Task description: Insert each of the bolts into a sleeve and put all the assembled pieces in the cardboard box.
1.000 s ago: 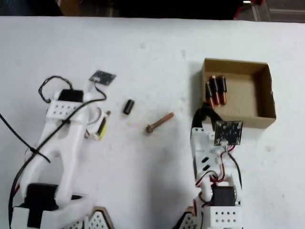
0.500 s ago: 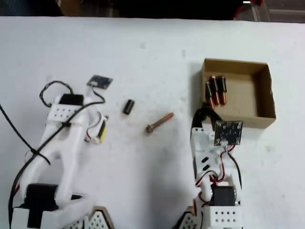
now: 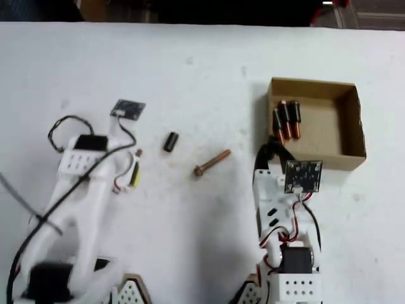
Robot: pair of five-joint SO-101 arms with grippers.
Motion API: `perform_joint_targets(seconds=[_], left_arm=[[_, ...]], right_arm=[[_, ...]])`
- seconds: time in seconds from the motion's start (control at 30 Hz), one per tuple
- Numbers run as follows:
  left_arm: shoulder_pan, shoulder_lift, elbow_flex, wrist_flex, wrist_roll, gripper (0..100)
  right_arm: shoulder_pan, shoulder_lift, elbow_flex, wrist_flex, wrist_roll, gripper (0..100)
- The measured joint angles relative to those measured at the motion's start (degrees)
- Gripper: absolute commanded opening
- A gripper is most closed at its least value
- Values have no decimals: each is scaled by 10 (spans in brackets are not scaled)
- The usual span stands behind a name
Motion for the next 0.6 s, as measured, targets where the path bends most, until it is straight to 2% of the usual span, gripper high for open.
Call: perform_joint_targets(seconds=[0.23,0.6], left_arm=[[0,-148,67,0,1,20],[-1,-227,114,0,4,21]], right_arm=[[0,0,0,0,0,16],[0,0,0,0,0,16]])
